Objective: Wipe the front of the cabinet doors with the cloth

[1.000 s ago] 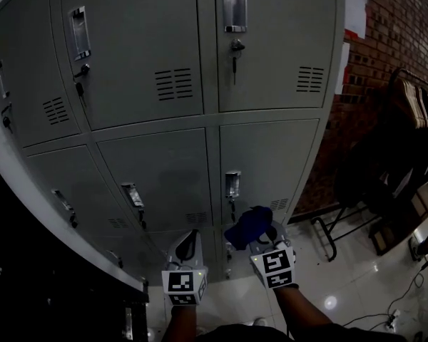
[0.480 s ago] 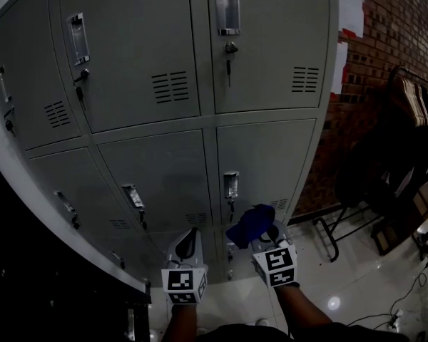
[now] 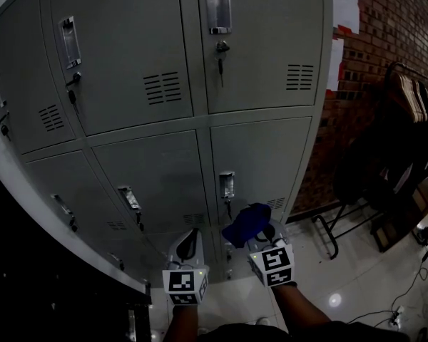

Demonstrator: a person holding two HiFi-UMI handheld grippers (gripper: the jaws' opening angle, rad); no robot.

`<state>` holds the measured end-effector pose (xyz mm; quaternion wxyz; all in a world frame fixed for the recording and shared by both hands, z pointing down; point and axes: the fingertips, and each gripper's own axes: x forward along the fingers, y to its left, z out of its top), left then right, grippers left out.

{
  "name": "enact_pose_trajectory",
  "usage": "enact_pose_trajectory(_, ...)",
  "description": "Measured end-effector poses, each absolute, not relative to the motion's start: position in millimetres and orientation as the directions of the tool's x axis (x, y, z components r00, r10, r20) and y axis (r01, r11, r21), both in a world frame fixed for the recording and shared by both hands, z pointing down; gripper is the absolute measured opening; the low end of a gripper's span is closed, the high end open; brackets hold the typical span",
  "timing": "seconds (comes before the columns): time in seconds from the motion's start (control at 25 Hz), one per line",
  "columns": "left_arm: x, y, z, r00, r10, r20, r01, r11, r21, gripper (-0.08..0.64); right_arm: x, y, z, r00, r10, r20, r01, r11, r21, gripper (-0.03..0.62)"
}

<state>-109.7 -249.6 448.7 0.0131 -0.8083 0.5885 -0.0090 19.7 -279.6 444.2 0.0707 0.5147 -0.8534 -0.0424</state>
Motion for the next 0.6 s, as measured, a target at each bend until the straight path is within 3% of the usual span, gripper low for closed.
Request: enact_pose_trajectory(0.6,-105.7,-245.8,452.0,0.301,-0.954,0.004,-0.953,-0.301,-0.03,0.017,15.4,-274.3,445.8,-0.487,-0.87,0.073,-0.859,0.493,0.141,0.067)
